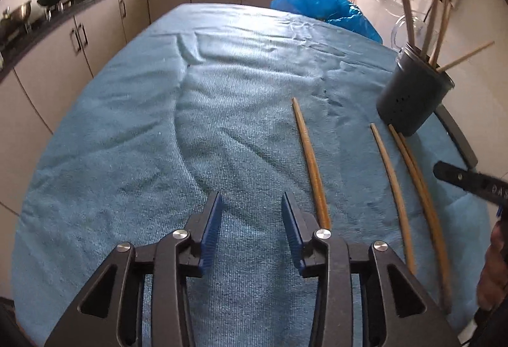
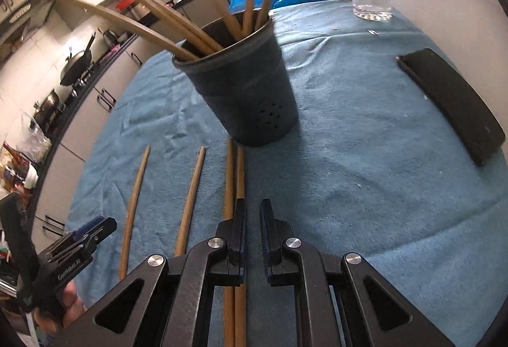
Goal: Organize utensils
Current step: 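Grasp a chopstick from the row with the right tool while the left tool grasps another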
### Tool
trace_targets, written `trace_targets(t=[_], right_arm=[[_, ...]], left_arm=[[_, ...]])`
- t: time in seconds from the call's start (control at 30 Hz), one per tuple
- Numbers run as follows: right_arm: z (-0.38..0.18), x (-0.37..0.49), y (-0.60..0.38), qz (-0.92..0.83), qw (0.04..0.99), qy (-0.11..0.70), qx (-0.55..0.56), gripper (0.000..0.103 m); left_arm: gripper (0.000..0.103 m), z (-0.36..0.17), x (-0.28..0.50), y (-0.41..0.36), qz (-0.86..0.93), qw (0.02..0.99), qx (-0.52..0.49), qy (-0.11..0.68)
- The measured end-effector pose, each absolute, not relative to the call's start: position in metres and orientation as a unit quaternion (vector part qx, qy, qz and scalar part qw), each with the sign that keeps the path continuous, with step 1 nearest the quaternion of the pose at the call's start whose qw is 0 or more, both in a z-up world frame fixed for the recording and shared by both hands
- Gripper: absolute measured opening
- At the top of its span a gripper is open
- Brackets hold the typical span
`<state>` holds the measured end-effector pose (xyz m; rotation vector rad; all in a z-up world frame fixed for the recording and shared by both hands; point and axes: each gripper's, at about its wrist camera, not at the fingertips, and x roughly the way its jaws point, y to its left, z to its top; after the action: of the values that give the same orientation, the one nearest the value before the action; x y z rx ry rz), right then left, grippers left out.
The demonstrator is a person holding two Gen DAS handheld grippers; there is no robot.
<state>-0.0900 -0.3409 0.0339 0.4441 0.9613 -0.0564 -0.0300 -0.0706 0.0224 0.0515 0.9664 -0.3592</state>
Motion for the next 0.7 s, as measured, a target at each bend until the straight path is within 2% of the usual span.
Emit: trace_targets(t=[0.33, 0.63, 0.7], right_arm=[[0.021, -0.064, -0.323, -0.035, 0.858, 0.484, 0.171, 0.009], [0.023, -0.051, -0.306, -0.05, 0.867, 0.486, 0.099, 0.009], [0.023, -0.051, -0.305, -0.055, 0.867, 0.488, 0.083, 0.006]], left_arm=[[0.045, 0.021, -0.026, -0.069, -0.185, 0.871, 0.01, 0.455], [0.046, 0.022, -0.026, -0.068, -0.19, 0.869, -0.001, 0.456], [0.046, 0.022, -0.026, -0.068, -0.189, 0.87, -0.001, 0.456]])
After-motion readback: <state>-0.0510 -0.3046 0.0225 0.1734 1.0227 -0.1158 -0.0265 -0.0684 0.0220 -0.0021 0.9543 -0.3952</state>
